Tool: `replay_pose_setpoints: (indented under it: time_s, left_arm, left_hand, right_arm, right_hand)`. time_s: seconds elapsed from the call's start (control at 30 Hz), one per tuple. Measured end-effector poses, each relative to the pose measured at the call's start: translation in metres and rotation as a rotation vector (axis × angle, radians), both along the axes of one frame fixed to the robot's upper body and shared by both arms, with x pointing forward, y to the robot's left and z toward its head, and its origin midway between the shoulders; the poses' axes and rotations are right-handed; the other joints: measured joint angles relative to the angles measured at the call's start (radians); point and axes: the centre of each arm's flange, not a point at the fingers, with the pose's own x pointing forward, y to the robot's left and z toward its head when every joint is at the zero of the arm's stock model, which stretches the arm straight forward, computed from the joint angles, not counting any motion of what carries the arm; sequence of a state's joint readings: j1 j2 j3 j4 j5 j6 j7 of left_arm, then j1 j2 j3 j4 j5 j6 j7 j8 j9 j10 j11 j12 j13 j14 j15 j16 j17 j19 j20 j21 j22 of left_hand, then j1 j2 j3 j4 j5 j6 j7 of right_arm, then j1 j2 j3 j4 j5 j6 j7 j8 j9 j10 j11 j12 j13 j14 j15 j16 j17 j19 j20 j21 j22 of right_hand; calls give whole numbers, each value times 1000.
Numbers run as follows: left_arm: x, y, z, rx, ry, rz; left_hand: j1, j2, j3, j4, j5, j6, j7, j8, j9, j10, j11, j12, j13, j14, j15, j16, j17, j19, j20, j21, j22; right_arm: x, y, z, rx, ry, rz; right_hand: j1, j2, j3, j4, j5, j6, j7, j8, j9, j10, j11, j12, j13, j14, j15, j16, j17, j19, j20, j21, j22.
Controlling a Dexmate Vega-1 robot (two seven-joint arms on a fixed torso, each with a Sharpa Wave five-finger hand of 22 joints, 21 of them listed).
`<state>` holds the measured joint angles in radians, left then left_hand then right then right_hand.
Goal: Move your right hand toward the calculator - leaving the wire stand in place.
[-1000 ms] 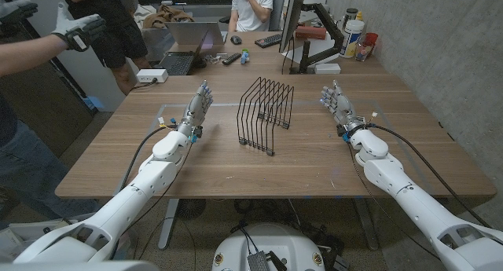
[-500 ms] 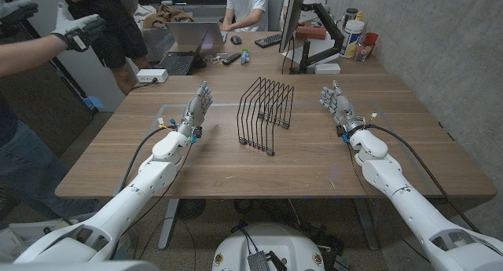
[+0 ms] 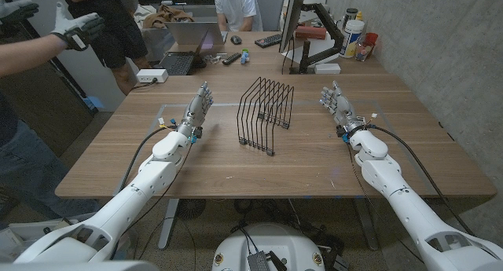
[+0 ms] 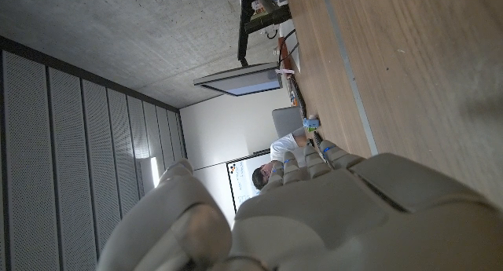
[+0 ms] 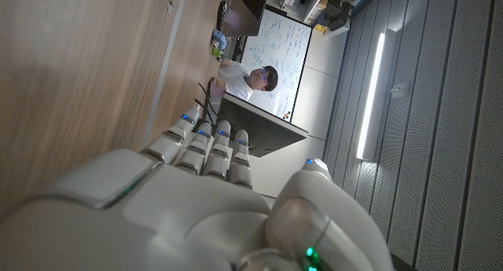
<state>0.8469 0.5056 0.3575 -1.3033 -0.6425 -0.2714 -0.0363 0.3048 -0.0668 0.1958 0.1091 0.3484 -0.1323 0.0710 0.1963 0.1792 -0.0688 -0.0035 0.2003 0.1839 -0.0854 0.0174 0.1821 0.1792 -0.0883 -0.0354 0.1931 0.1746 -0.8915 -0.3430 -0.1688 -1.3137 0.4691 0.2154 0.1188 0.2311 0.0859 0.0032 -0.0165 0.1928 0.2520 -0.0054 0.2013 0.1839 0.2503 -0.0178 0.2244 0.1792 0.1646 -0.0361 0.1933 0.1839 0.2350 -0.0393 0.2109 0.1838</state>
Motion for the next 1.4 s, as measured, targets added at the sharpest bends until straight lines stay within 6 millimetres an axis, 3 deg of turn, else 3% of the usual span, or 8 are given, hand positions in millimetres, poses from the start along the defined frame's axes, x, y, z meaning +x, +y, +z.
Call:
replay_pose_setpoints:
  time_s: [1.4]
  left_arm:
    - [-8,-1,8,23,-6,15]
  left_hand:
    - [8,8,0,0,0,11,-11,0,0,4,4,0,0,0,0,0,0,0,0,0,0]
  right_arm:
    - [-3,-8,13,-98,-116,-65]
  right_hand:
    - [20,-2,9,-15,0,12,-13,0,0,5,-5,0,0,7,-3,0,0,4,-4,-4,0]
